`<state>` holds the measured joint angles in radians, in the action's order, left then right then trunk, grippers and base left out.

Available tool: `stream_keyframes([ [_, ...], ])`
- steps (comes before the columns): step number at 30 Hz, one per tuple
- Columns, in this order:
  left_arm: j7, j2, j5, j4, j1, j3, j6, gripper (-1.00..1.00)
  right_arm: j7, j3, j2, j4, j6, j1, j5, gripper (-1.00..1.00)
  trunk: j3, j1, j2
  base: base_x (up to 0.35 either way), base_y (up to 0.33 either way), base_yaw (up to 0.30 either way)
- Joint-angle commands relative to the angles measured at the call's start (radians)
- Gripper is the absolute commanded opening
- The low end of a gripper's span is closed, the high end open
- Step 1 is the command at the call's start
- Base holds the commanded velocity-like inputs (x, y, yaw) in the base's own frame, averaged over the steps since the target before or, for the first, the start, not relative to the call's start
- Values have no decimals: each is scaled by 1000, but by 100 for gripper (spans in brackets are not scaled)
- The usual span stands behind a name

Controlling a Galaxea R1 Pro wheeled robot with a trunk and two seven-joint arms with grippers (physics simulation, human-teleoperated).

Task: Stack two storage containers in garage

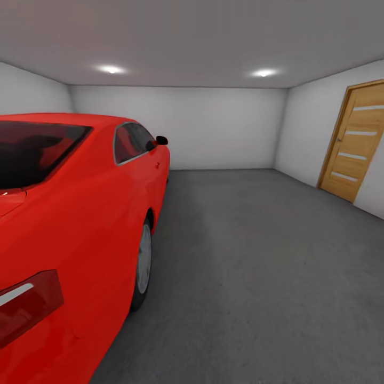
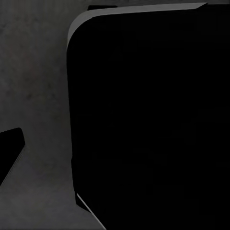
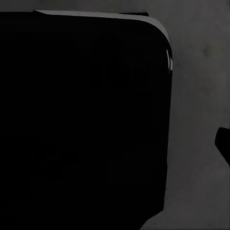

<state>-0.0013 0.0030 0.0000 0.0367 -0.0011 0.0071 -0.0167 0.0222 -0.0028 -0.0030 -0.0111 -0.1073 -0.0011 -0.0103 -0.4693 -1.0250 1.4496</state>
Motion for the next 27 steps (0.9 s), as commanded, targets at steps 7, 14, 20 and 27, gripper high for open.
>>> stream_keyframes([
  [7,0,0,0,0,0,1,-2,100,2,1,0,-1,-5,0,2,100,-1,0,0,0,0,-293],
  [14,0,0,0,0,0,1,-2,100,2,0,0,-1,-5,0,-1,100,-1,0,0,0,0,-293],
  [20,0,0,0,0,0,1,-2,100,2,0,0,-1,-6,0,2,100,-1,0,0,0,0,-293],
  [27,0,0,0,0,0,1,-2,100,2,0,0,-1,-6,0,2,100,-1,0,0,0,0,-293],
])
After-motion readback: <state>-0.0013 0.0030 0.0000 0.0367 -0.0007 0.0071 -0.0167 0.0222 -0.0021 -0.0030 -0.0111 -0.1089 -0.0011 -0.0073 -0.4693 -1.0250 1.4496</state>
